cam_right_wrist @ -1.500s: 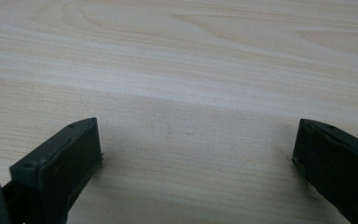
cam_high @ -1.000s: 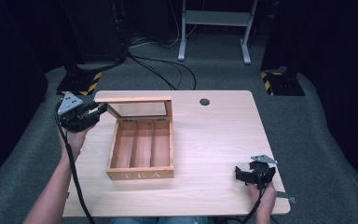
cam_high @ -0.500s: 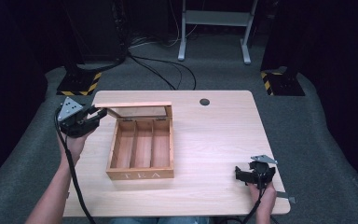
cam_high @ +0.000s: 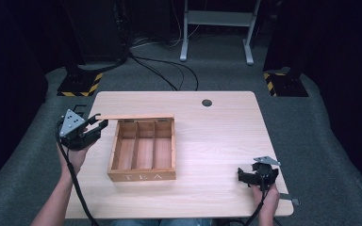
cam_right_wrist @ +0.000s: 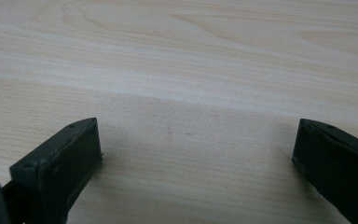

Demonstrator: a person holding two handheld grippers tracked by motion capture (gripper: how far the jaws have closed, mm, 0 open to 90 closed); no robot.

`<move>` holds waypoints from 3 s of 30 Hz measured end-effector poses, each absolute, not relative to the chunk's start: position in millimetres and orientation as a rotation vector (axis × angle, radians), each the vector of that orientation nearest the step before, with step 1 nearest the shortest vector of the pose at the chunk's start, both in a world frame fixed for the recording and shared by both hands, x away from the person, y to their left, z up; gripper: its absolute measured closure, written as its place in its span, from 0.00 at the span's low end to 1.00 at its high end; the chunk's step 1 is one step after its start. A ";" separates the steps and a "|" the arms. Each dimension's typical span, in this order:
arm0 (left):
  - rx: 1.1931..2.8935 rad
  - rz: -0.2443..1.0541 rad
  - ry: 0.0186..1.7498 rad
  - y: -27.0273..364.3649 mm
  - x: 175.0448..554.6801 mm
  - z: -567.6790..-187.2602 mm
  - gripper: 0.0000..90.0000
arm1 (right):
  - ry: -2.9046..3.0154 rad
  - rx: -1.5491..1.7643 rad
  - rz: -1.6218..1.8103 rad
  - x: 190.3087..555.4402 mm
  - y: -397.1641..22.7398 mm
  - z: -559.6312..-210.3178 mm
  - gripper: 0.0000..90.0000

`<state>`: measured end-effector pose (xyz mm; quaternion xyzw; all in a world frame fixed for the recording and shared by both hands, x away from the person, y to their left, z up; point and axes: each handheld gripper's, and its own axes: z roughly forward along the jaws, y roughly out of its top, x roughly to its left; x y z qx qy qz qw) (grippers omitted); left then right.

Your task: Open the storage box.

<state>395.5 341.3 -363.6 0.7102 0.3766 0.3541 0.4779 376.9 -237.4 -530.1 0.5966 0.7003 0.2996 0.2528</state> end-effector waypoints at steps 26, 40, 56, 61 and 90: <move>1.714 0.767 0.935 345.2 358.6 -414.0 0.64 | 1.904 1.622 0.814 376.9 -237.4 -530.1 0.01; 1.734 0.670 0.934 349.6 348.6 -451.0 0.59 | 1.903 1.622 0.814 376.9 -237.3 -530.1 0.01; 1.791 0.539 0.985 346.5 347.1 -481.9 0.56 | 1.904 1.622 0.814 376.9 -237.3 -530.1 0.01; 1.838 0.481 0.981 350.2 348.4 -482.5 0.50 | 1.902 1.621 0.814 376.9 -237.2 -530.3 0.01; 2.129 0.527 1.220 370.2 328.5 -525.7 0.00 | 1.899 1.622 0.815 376.9 -237.1 -530.3 0.01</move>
